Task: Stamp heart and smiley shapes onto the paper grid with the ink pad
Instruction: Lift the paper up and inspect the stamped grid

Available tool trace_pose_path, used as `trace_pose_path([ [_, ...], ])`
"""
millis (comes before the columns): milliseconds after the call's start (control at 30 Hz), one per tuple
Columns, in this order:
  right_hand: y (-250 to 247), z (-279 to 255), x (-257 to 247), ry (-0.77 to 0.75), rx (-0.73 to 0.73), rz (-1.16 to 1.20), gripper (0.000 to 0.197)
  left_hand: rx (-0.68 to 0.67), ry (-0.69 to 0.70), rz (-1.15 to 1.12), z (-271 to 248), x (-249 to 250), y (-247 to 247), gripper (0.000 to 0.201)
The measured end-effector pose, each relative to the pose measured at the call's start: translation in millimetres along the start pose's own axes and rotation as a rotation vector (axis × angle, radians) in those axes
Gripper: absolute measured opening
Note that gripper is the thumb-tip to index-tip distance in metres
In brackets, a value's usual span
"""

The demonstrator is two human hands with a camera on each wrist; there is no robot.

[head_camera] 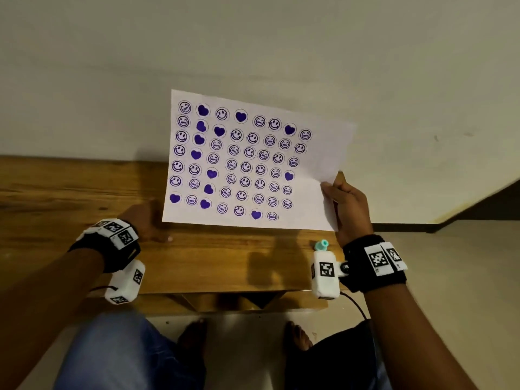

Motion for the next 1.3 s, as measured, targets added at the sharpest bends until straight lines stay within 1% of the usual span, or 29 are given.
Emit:
trace_pose_path([
  [67,-2.4,0.5,2.2,0.013,-0.008,0.002,0.021,0.003,0.003,0.030,2.2,1.1,-0.3,0.093],
  [133,-1.6,-1.9,0.8,-0.004,-0.021,0.001,0.019,0.013,-0.002,0.040,4.3,-0.4,-0.1,0.091],
  [167,-0.8,-2.9,-0.1,-0.012,-0.038,0.010,0.024,0.008,-0.011,0.043,4.4,-0.7,0.1,0.091],
  [233,-2.4,-1.6,1.1,-0.019,-0.054,0.021,0.042,0.000,-0.020,0.065,5.5,-0.1,0.3,0.092],
  [267,-1.5,-2.0,1.5,-0.025,-0.057,0.028,0.037,-0.007,-0.016,0.080,5.7,0.2,1.0,0.092],
  [333,-1.1,-4.1,0.4,-0.025,-0.048,-0.002,0.006,0.005,-0.012,0.093,6.7,-0.1,0.8,0.088],
  [433,-1.8,-3.8,0.4,-0.036,-0.047,-0.032,0.017,0.011,-0.071,0.091,9.3,-1.6,2.0,0.068],
  [500,-1.1,-3.1,0.5,-0.051,-0.061,-0.033,0.013,0.019,-0.100,0.082,10.6,-1.9,1.5,0.063],
  [600,-0.7,-2.2,1.5,-0.057,-0.040,-0.052,0.007,0.010,-0.077,0.048,12.4,-4.3,1.8,0.073],
  [633,-0.8,-2.1,1.6,-0.055,-0.031,-0.061,0.009,0.019,-0.071,0.031,12.9,-5.6,1.8,0.076],
  [700,0.2,-1.0,3.4,-0.045,-0.009,-0.098,0.025,0.023,-0.074,0.007,16.5,-13.6,3.4,0.076],
  [733,-0.8,-0.7,4.9,-0.045,0.012,-0.134,0.033,0.015,-0.076,0.001,16.3,-13.7,3.3,0.076],
  [767,-0.8,0.3,8.0,-0.040,0.032,-0.179,0.033,0.013,-0.076,-0.003,16.6,-14.0,3.6,0.077],
  [833,-0.1,4.0,19.2,0.011,0.073,-0.288,0.017,-0.002,-0.074,-0.006,16.0,-14.0,3.8,0.084],
  [867,-0.5,6.4,26.1,0.029,0.098,-0.349,0.013,-0.013,-0.066,-0.004,15.6,-14.2,4.0,0.090],
  [933,-0.3,15.2,42.4,0.005,0.130,-0.502,0.017,-0.050,-0.058,0.019,15.5,-13.8,4.8,0.099],
  [1000,5.0,20.3,55.3,-0.014,0.126,-0.706,0.015,-0.080,-0.059,0.039,16.2,-13.0,5.2,0.098],
  [1067,11.0,21.4,65.6,0.012,0.136,-0.886,0.026,-0.092,-0.066,0.059,17.2,-13.9,3.1,0.093],
  [1133,16.2,20.8,71.6,0.027,0.149,-0.972,0.032,-0.104,-0.055,0.071,19.3,-15.9,0.7,0.090],
  [1300,23.8,17.7,79.9,0.036,0.156,-1.016,0.034,-0.111,-0.029,0.087,22.5,-21.3,-1.4,0.090],
])
Point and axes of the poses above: each hand's wrist, its own z-axis towards the middle knuckle, its own y-axis out of the palm, x = y × z, the point moved 4 cm from there along z, towards the middle knuckle, and after that the axes turned 3 degrees about y, right-handed, at the moved point
